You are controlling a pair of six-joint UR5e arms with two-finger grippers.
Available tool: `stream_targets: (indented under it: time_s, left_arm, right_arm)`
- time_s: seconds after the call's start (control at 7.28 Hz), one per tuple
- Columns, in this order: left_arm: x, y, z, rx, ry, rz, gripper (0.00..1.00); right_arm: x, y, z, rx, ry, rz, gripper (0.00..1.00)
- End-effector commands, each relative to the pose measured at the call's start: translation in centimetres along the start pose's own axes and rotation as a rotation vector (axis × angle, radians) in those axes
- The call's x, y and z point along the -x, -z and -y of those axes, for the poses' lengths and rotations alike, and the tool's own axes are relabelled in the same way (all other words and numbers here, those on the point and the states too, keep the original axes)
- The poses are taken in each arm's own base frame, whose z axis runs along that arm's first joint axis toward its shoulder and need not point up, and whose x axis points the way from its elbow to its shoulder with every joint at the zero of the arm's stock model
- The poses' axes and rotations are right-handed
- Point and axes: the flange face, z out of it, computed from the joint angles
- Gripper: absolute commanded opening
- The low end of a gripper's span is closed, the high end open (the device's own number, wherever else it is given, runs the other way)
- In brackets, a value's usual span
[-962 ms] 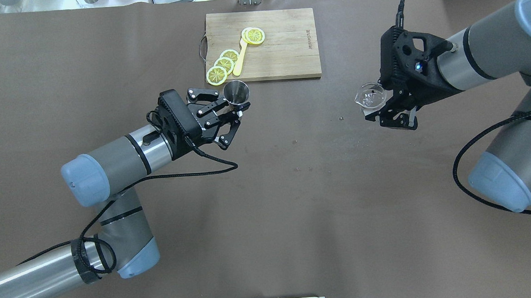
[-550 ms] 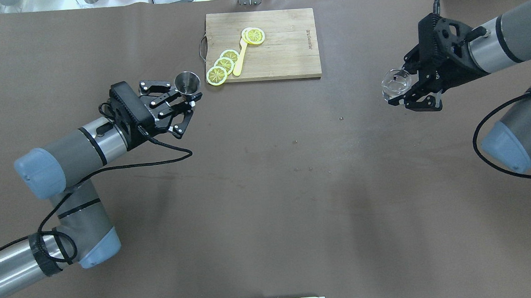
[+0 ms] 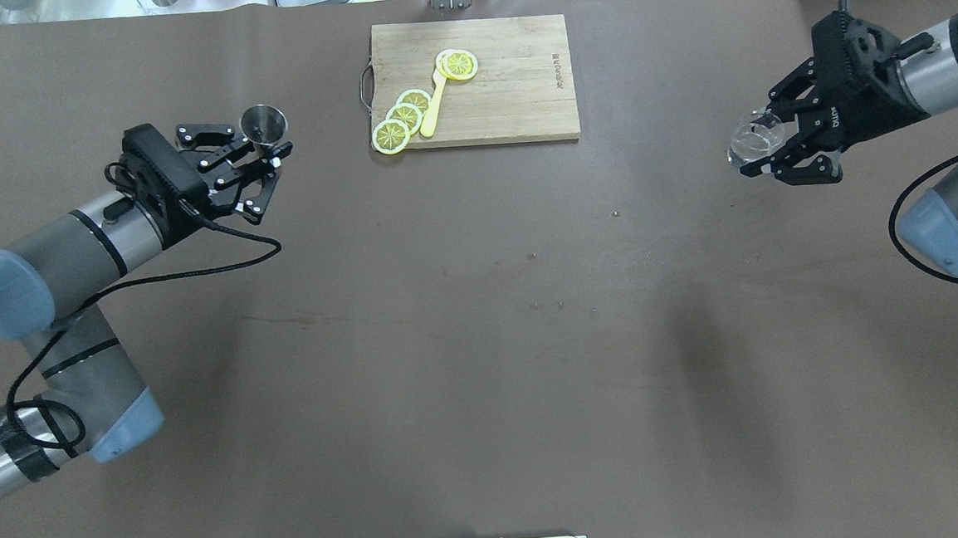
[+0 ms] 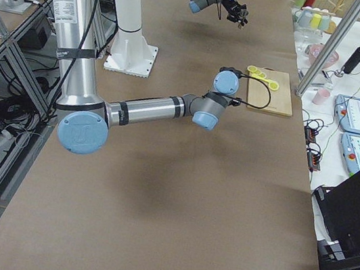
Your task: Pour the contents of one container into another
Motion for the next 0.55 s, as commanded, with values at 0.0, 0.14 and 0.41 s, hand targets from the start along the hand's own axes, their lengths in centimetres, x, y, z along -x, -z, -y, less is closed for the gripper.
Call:
stream_targets:
  time_s: [0.0, 0.14, 0.41]
  left_arm:
    - [2.2, 0.5, -0.9, 0.001, 0.009, 0.062, 0.00]
    - [2.5, 0.2, -0.7, -0.005, 0.020, 0.082, 0.00]
    - [4.3, -1.0, -1.2, -0.003, 0.148, 0.127, 0.00]
  right_arm:
    - [1.6, 2.2, -6.7, -0.040, -0.027, 0.048, 0.00]
    - [3.4, 2.9, -9.5, -0.061, -0.043, 0.044, 0.00]
    - [4.7, 3.2, -12.1, -0.092, -0.080, 0.034, 0.00]
